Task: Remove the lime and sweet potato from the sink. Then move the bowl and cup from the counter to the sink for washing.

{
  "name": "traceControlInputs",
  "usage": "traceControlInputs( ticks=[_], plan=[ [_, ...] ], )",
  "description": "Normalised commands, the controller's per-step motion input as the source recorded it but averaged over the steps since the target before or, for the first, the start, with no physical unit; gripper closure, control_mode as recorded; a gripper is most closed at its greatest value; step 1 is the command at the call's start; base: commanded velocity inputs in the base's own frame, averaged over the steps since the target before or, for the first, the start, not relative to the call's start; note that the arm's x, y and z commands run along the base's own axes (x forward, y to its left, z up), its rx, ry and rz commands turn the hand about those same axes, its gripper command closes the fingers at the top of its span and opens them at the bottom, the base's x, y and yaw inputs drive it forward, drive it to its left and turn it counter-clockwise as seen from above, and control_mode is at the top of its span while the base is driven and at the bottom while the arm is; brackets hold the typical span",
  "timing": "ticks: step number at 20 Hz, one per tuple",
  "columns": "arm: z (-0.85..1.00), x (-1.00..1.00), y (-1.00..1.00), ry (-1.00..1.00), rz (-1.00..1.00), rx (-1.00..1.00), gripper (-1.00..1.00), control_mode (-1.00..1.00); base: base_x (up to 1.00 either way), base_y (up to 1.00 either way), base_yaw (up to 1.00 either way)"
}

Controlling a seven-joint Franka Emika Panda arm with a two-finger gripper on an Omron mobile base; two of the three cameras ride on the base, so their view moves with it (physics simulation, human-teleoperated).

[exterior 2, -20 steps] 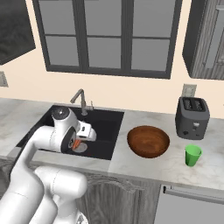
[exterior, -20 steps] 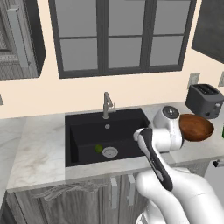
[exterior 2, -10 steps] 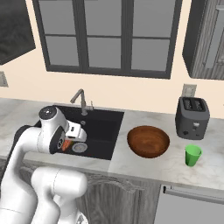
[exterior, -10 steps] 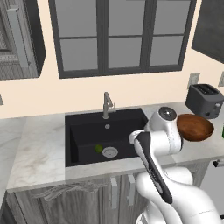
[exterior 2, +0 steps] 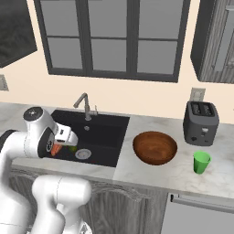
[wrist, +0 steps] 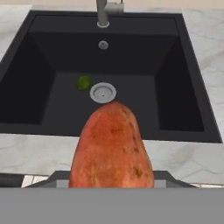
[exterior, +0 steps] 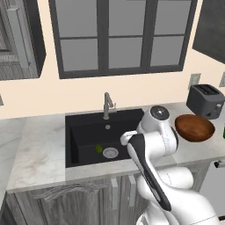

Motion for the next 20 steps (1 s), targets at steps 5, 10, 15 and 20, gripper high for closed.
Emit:
traceControlInputs(
  ticks=[5,10,15,20],
  plan=[
    [0.06,-0.15,0.44,0.00,0.00,0.00,1.00,-1.00,0.00,0.00,0.00],
    [0.01,-0.04,0.50,-0.01,0.00,0.00,1.00,-1.00,0.00,0.00,0.00],
    [0.00,0.00,0.50,-0.10,0.00,0.00,1.00,-1.00,0.00,0.00,0.00],
    [0.00,0.00,0.52,-0.09,0.00,0.00,1.00,-1.00,0.00,0.00,0.00]
  ],
)
